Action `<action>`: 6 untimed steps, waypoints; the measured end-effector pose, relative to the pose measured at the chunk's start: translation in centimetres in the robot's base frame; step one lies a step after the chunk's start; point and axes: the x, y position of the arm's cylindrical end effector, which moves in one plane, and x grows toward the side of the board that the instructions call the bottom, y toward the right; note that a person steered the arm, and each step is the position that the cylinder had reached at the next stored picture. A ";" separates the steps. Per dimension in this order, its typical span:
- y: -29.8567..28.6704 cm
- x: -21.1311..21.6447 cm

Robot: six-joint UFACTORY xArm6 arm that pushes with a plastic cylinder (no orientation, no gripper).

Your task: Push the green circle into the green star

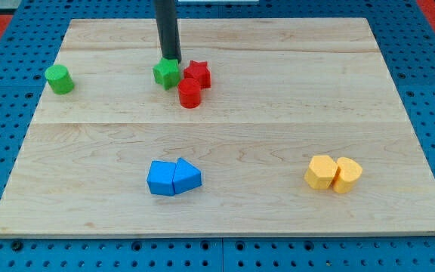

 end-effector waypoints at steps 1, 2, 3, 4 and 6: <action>-1.8 -0.6; -9.8 -4.6; -19.7 -5.1; -22.2 1.2; -16.0 3.3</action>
